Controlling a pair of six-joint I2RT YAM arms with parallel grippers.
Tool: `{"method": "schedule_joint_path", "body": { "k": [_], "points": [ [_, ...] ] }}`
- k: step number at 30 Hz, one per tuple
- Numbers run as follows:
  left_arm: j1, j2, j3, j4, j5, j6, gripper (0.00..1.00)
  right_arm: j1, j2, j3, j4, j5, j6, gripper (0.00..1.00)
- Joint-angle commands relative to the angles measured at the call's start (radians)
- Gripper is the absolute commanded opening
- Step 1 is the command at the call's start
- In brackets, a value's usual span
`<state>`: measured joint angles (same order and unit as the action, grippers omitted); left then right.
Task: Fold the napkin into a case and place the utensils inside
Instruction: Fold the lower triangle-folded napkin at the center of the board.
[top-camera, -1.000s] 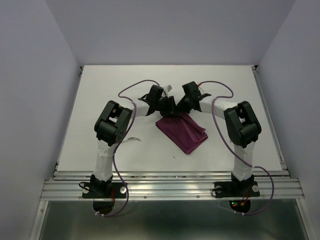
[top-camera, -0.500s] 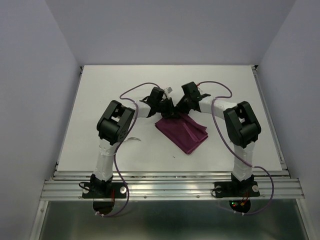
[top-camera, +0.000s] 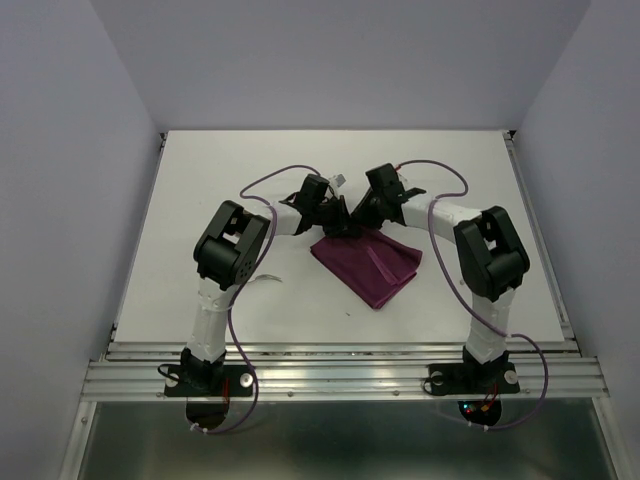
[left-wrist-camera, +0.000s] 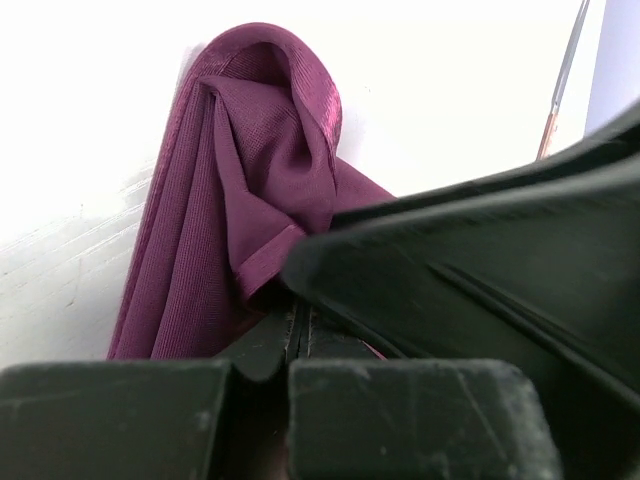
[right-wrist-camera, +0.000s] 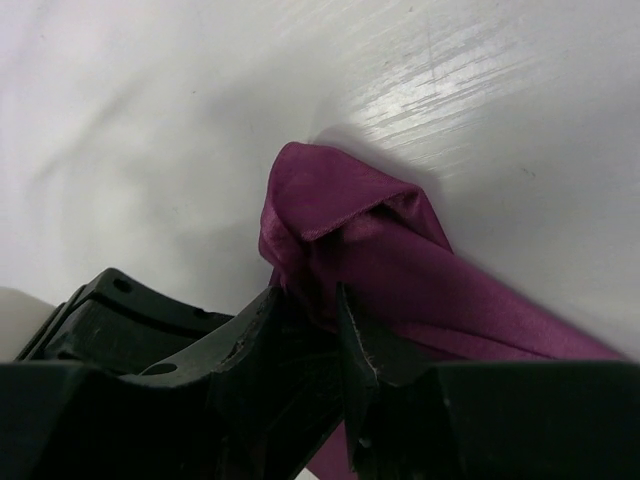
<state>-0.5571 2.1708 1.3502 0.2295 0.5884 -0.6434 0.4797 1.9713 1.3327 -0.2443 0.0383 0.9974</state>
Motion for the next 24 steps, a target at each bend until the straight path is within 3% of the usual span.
{"method": "schedule_joint_path", "body": {
  "k": [1,16,24],
  "points": [
    [-0.009,-0.035,-0.011,0.033,0.019,0.036,0.0,0.016,-0.066,-0.015,-0.018,0.028,-0.042,0.34],
    [-0.009,-0.072,-0.023,0.021,0.017,0.06,0.0,0.007,-0.039,-0.023,-0.018,0.012,-0.125,0.35],
    [-0.007,-0.114,-0.026,-0.021,0.005,0.074,0.0,-0.003,0.009,-0.013,-0.02,-0.02,-0.135,0.25]
  ]
}}
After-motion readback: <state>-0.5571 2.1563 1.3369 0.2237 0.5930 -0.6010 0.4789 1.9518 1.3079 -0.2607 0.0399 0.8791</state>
